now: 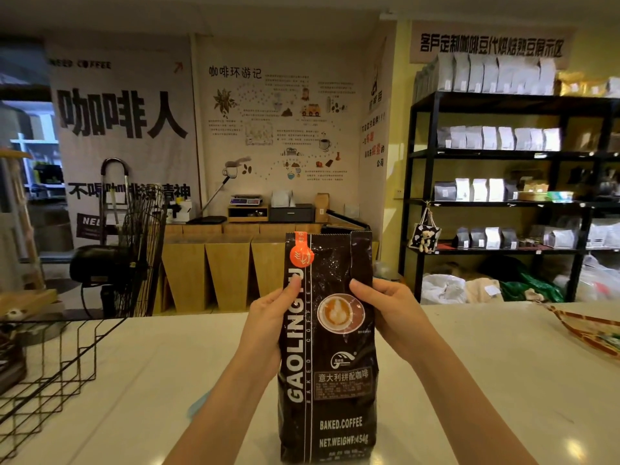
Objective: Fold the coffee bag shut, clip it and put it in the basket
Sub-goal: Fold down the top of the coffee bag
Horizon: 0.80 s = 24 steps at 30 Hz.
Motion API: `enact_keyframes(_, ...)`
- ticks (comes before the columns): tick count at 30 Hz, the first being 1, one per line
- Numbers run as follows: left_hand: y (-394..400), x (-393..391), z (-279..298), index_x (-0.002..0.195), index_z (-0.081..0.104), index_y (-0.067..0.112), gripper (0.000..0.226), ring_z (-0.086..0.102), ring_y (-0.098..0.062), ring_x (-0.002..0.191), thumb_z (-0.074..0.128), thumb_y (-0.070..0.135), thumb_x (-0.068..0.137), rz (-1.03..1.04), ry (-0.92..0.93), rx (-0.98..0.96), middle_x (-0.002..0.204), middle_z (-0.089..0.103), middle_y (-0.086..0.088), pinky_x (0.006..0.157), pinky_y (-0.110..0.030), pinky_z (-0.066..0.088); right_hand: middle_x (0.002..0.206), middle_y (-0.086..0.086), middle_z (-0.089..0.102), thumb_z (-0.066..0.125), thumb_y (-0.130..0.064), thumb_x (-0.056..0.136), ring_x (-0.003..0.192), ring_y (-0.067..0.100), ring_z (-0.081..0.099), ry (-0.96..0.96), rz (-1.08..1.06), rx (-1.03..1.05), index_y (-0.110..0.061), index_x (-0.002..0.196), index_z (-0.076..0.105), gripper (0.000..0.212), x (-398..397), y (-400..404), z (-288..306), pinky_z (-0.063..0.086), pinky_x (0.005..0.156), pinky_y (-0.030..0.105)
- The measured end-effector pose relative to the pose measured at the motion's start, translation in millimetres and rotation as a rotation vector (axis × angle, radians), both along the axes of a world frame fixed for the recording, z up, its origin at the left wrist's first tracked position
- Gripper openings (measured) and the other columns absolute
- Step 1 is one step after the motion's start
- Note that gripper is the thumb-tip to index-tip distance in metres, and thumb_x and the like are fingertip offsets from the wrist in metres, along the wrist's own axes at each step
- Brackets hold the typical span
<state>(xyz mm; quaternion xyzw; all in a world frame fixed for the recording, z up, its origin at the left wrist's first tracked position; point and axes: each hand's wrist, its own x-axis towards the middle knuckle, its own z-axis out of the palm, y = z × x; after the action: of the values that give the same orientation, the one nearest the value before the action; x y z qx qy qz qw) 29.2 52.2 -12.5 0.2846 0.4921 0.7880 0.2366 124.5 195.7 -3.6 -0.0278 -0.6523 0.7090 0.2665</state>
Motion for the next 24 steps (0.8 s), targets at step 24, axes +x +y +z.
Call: enact_keyframes(24,22,-21,52,0.093,0.066,0.001,0.032,0.068,-0.029,0.076,0.064,0.030,0.079,0.195,-0.043,-0.121,0.082,0.070,-0.016,0.083,-0.044,0.054,0.077,0.010,0.071,0.074,-0.012,0.072,0.065,0.019,0.070,0.003,-0.227,-0.140,-0.009,0.081,0.066,0.012,-25,-15,47,0.056,0.053,0.028)
